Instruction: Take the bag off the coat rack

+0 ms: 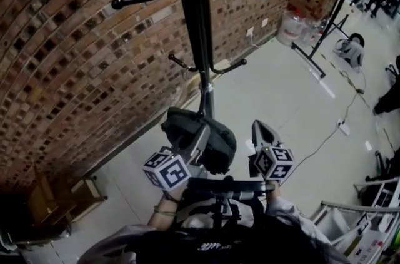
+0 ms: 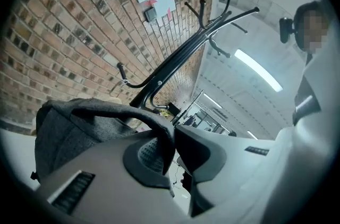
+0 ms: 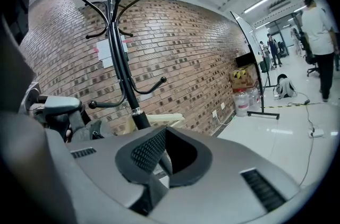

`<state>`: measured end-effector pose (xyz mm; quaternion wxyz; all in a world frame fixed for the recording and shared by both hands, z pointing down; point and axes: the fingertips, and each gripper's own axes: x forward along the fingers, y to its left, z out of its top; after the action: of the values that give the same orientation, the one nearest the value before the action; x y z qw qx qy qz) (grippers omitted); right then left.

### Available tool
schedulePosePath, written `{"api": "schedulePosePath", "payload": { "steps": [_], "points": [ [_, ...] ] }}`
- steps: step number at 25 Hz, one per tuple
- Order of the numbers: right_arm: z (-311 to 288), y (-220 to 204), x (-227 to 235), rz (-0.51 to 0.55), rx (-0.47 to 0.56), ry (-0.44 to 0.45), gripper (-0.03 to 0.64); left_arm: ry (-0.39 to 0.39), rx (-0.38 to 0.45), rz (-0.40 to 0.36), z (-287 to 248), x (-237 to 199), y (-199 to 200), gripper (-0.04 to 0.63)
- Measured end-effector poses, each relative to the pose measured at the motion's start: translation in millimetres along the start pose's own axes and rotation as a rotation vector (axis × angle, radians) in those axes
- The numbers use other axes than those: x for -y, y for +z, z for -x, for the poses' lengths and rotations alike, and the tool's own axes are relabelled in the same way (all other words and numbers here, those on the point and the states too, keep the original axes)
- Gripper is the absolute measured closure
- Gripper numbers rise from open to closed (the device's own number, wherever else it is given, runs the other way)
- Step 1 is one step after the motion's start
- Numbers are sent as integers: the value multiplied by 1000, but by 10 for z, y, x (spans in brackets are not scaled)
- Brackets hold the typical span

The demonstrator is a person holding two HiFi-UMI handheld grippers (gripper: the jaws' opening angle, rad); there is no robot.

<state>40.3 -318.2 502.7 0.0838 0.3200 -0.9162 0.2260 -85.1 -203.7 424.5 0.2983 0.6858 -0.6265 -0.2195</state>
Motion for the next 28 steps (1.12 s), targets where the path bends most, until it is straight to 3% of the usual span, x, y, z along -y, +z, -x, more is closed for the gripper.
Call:
{"api": "schedulePosePath", "payload": {
  "steps": [10,28],
  "points": [
    [-2,-155,-639,-20,-17,72,607,1,-87,9,328,-252,-146,555],
    [133,-108,-1450,104,58,13,607,-11,-185,-9,554,-747,-130,554]
  ]
}}
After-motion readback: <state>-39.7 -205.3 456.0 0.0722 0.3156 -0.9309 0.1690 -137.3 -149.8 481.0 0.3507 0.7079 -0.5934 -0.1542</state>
